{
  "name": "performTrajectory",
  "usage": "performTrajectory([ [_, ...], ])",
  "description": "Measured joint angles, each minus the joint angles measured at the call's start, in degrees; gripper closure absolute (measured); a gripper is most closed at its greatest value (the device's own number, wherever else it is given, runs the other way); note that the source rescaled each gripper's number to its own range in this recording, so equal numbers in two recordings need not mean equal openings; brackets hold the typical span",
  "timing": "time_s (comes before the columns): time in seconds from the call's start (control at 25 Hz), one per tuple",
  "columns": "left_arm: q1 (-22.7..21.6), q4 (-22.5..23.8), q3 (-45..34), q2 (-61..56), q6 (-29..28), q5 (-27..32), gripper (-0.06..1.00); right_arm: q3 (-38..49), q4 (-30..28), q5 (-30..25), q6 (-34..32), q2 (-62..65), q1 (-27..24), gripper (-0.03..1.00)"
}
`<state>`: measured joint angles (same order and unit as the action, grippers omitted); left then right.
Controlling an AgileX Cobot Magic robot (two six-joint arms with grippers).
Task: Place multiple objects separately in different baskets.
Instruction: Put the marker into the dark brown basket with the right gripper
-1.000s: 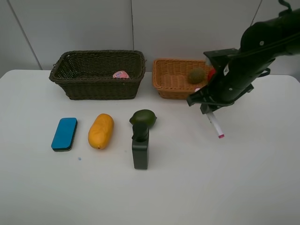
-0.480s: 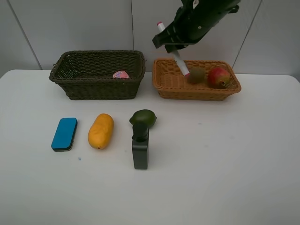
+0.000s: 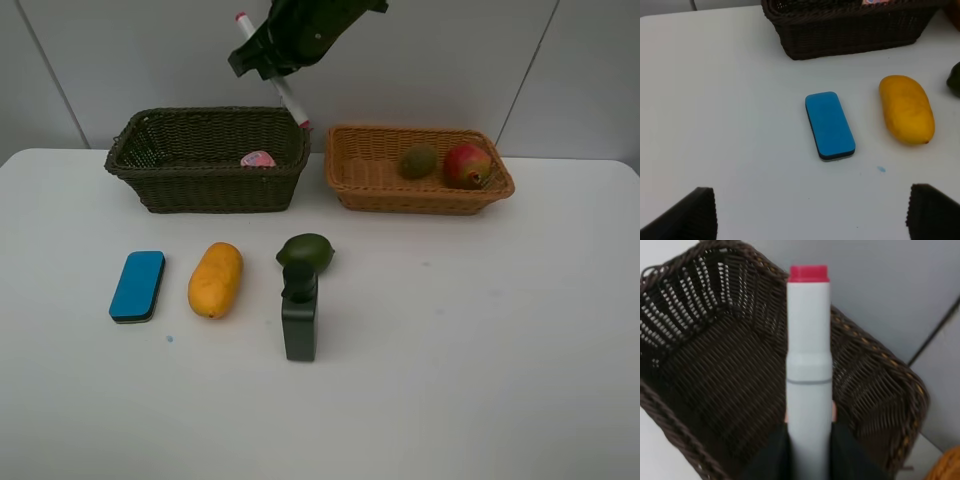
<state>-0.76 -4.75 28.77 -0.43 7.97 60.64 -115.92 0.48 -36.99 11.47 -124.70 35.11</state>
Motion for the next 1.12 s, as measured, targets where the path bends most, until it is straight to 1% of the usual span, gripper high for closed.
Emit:
performTrajectory([
  [0.2, 0.0, 0.0, 0.0, 0.0, 0.0, 0.0, -0.06, -8.44, 4.67, 2.24, 3.74, -7.6, 0.37, 0.97],
  [0.32, 0.0, 0.0, 0.0, 0.0, 0.0, 0.0, -0.06, -10.33, 5.62, 4.34, 5.42, -10.89, 0.5, 0.97],
  [0.56, 0.0, 0.0, 0.0, 0.0, 0.0, 0.0, -0.06, -10.5, 5.79, 8.56, 6.19, -15.39, 0.5, 0.97],
  [1.0, 0.0, 0.0, 0.0, 0.0, 0.0, 0.0, -0.06, -10.5, 5.61, 9.18, 6.23, -18.55, 0.5, 0.97],
  [1.12, 0.0, 0.0, 0.0, 0.0, 0.0, 0.0, -0.06, -10.5, 5.74, 10.27, 6.23, -18.61, 0.5, 0.97],
])
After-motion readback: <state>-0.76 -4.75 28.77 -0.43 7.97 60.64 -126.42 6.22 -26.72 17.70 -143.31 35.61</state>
